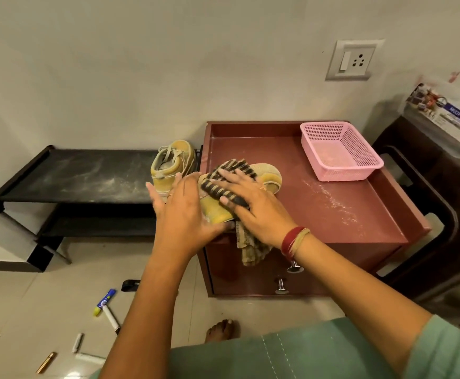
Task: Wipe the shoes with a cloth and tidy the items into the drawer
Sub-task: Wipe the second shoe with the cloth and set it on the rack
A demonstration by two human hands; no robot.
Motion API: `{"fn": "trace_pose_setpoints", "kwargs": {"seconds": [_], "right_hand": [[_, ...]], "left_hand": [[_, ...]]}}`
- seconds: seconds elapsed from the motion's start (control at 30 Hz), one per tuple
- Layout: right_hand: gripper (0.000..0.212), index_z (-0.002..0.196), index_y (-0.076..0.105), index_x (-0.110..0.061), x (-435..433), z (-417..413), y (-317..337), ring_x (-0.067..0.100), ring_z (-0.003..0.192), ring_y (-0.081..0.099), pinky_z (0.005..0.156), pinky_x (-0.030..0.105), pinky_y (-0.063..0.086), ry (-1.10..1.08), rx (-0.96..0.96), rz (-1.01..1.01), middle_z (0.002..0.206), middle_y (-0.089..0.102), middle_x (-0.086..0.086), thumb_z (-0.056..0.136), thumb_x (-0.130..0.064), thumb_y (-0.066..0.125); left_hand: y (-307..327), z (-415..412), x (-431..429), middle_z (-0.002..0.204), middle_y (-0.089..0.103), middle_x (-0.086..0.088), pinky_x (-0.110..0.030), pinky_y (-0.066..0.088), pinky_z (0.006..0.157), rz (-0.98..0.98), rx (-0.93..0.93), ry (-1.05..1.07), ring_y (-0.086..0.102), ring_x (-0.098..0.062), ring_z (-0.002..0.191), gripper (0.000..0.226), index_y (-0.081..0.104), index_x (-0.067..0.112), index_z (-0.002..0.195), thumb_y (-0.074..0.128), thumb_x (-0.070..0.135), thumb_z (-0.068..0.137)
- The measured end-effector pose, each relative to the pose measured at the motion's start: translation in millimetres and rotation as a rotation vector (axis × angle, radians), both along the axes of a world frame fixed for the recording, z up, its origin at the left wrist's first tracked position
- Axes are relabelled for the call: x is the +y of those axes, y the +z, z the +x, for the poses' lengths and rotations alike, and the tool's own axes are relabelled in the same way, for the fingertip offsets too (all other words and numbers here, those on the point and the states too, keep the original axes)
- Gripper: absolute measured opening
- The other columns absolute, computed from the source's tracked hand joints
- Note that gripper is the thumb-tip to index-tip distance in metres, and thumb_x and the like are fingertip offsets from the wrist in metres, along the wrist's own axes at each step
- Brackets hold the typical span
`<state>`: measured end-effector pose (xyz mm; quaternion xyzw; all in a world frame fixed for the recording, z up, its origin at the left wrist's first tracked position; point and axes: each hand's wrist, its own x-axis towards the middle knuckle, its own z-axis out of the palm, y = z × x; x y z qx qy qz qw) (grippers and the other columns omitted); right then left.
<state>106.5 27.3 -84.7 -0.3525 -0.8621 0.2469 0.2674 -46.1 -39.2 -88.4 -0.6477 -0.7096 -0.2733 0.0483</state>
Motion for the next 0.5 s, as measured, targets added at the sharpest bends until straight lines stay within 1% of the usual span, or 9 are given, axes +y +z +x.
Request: {"fn": "trace_pose_setpoints", "kwargs": {"seconds": [0.03, 0.1, 0.2, 0.23, 0.3, 0.33, 0.37, 0.43, 0.5], "right_hand": [[0.042, 0.138, 0.039, -0.034, 3, 1, 1, 0.014, 0.143, 0.014, 0.118, 0.044, 0.005, -0.054, 0.001, -0.018, 0.151, 0.029, -0.010, 0.097, -0.042, 0.039], [0.045, 0.140, 0.037, -0.032, 6, 1, 3, 0.015, 0.144, 0.009, 0.117, 0.048, 0.007, -0.166, -0.011, -0.073, 0.152, 0.027, -0.008, 0.097, -0.044, 0.038], [0.044, 0.140, 0.038, -0.031, 0, -2, 0, 0.014, 0.144, 0.011, 0.116, 0.039, 0.004, -0.035, 0.029, -0.093, 0.152, 0.028, -0.009, 0.097, -0.043, 0.039], [0.045, 0.139, 0.039, -0.032, 1, -1, -1, 0.013, 0.144, 0.013, 0.116, 0.039, 0.004, -0.029, 0.038, -0.090, 0.151, 0.030, -0.009, 0.096, -0.046, 0.036], [0.051, 0.139, 0.039, -0.031, 8, 4, 0, 0.014, 0.144, 0.013, 0.118, 0.046, 0.007, -0.172, 0.013, -0.084, 0.151, 0.030, -0.010, 0.094, -0.054, 0.030], [0.050, 0.140, 0.038, -0.031, 10, 6, 1, 0.015, 0.144, 0.011, 0.117, 0.048, 0.009, -0.235, -0.010, -0.085, 0.152, 0.029, -0.009, 0.094, -0.052, 0.032], [0.048, 0.140, 0.037, -0.030, 8, 5, 0, 0.016, 0.144, 0.010, 0.118, 0.047, 0.009, -0.226, -0.014, -0.080, 0.152, 0.028, -0.009, 0.096, -0.047, 0.035], [0.044, 0.141, 0.037, -0.031, 0, 1, -3, 0.015, 0.144, 0.011, 0.117, 0.039, 0.006, -0.069, 0.004, -0.047, 0.152, 0.029, -0.008, 0.097, -0.041, 0.038], [0.044, 0.140, 0.037, -0.032, 2, 2, -4, 0.014, 0.143, 0.014, 0.117, 0.039, 0.006, -0.033, 0.026, -0.042, 0.151, 0.030, -0.009, 0.097, -0.043, 0.037]], "left_hand": [[1, 0, 0, 0.131, 0.055, -0.006, -0.062, -0.009, 0.108, -0.002, 0.029, 0.017, 0.044, -0.030, 0.132, 0.100, 0.043, 0.007, 0.133, 0.070, 0.070, 0.060], [4, 2, 0, 0.128, 0.057, -0.007, -0.065, -0.011, 0.105, -0.004, 0.054, 0.025, 0.047, -0.031, 0.130, 0.101, 0.045, 0.007, 0.131, 0.062, 0.076, 0.059], [6, 4, 0, 0.128, 0.057, -0.006, -0.069, -0.009, 0.104, -0.002, 0.063, 0.033, 0.048, -0.029, 0.129, 0.097, 0.047, 0.008, 0.129, 0.050, 0.078, 0.063], [6, 4, 0, 0.128, 0.057, -0.006, -0.069, -0.008, 0.105, -0.006, 0.066, 0.032, 0.048, -0.028, 0.129, 0.097, 0.046, 0.008, 0.130, 0.051, 0.078, 0.063], [6, 3, -1, 0.128, 0.057, -0.006, -0.066, -0.009, 0.106, -0.026, 0.058, 0.021, 0.049, -0.027, 0.128, 0.102, 0.045, 0.008, 0.131, 0.061, 0.078, 0.059], [6, 3, -1, 0.127, 0.057, -0.006, -0.064, -0.009, 0.108, -0.036, 0.046, 0.015, 0.049, -0.026, 0.127, 0.104, 0.044, 0.008, 0.132, 0.062, 0.078, 0.057], [6, 4, 0, 0.126, 0.057, -0.005, -0.063, -0.009, 0.108, -0.037, 0.033, 0.012, 0.049, -0.025, 0.126, 0.105, 0.043, 0.008, 0.132, 0.059, 0.079, 0.056], [7, 5, 1, 0.125, 0.057, -0.003, -0.063, -0.008, 0.109, -0.023, 0.009, 0.017, 0.050, -0.022, 0.123, 0.101, 0.043, 0.010, 0.131, 0.051, 0.078, 0.057], [8, 4, 1, 0.125, 0.057, -0.003, -0.062, -0.009, 0.110, -0.019, 0.004, 0.024, 0.051, -0.022, 0.122, 0.100, 0.043, 0.010, 0.131, 0.055, 0.078, 0.058]]}}
